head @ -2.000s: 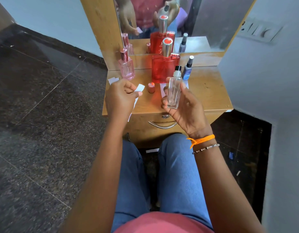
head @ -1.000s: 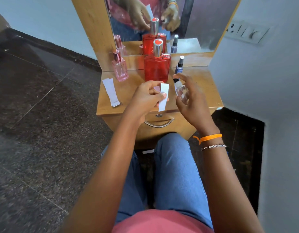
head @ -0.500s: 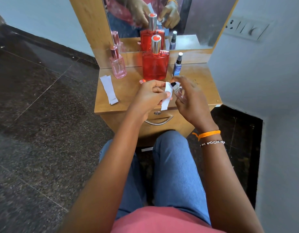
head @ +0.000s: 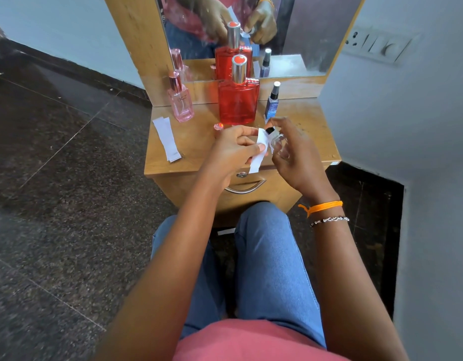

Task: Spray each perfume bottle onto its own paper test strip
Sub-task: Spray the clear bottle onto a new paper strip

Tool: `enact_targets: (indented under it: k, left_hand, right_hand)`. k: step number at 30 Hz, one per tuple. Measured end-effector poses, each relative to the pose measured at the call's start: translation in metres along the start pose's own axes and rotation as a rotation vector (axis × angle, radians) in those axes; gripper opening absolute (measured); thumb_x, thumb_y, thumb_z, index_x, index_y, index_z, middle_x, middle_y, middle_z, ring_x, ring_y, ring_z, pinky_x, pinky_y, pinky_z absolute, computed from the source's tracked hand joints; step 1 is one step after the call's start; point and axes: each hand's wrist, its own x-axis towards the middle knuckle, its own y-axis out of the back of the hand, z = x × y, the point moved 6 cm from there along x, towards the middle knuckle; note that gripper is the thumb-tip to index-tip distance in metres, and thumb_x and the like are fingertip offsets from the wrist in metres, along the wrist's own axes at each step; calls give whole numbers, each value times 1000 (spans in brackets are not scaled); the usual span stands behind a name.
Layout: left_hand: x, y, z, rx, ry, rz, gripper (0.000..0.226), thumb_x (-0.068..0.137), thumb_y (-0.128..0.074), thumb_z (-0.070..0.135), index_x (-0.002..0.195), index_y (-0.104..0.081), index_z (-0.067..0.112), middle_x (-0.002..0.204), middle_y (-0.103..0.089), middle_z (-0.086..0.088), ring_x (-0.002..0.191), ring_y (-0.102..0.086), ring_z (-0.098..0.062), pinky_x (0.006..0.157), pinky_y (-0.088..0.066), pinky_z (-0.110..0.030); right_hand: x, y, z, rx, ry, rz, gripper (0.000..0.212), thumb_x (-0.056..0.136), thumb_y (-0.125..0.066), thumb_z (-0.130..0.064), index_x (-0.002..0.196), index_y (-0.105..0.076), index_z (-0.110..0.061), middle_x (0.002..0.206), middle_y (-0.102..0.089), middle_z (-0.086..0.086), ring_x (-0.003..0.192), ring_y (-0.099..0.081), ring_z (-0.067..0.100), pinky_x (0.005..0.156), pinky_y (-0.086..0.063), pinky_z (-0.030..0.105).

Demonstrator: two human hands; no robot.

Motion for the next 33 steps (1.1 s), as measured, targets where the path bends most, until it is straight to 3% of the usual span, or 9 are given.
enact_targets:
  k: [3,8,13,17,20,24,26,29,33]
  left_hand:
    - [0,-2,-1,-17,0,-8,32,86,-60,1,118,-55,5,79,-67,-4,74,-64,-10,57,-50,-12]
    - [0,-4,-2,-56,0,-14,34,86,-59,-1,119,-54,3,75,-64,-2,71,-64,-6,56,-51,-11]
    - [1,-4,-4,-64,5,-16,34,87,-59,0,120,-53,5,78,-66,-3,77,-66,-9,65,-53,-16]
    - [3,-3,-5,-33,-10,20,32,86,-60,1,117,-54,5,76,-65,-2,78,-63,-11,64,-49,-16]
    - [5,-4,-6,-29,-26,36,31,85,-62,2,115,-55,9,77,-65,-1,80,-62,-13,66,-47,-17]
    - [5,-6,-6,-20,-22,36,35,85,-64,6,119,-54,9,77,-65,3,76,-61,-6,65,-48,-11]
    - [4,-7,-8,-7,-2,22,40,84,-66,10,122,-53,11,83,-67,3,83,-63,-7,71,-51,-14]
    - [4,10,-6,241,-106,231,41,81,-69,21,120,-55,17,91,-66,3,92,-60,-13,83,-48,-27]
    - [10,39,-4,476,-194,518,43,82,-64,12,123,-50,16,109,-58,-5,100,-57,-23,91,-46,-38]
  right_hand:
    - [0,-1,-2,23,6,-7,53,76,-55,7,123,-48,-16,87,-51,-4,61,-42,0,55,-33,17]
    - [-3,10,0,267,-80,116,52,79,-53,8,123,-47,-20,89,-56,24,71,-50,31,63,-48,40]
    - [-3,10,-1,230,-71,98,52,79,-58,7,123,-48,-18,82,-53,1,66,-48,11,59,-44,30]
    - [-5,5,5,658,-317,155,45,84,-60,-1,115,-47,-31,73,-52,-6,54,-47,8,46,-39,22]
    - [-7,-2,9,928,-490,132,36,87,-63,-6,113,-49,-26,72,-56,-3,48,-47,7,41,-33,19]
    - [-9,-8,10,989,-557,75,37,85,-64,-1,116,-49,-15,74,-58,2,48,-48,7,40,-35,17]
    - [-9,-10,12,1006,-579,87,38,85,-63,1,119,-49,-8,72,-57,3,46,-49,6,39,-36,17]
    - [-8,-8,19,970,-628,137,37,84,-63,3,116,-49,-9,74,-57,3,43,-48,6,39,-37,17]
    - [1,9,39,785,-644,221,32,83,-62,4,104,-49,-16,73,-54,2,44,-47,7,40,-37,18]
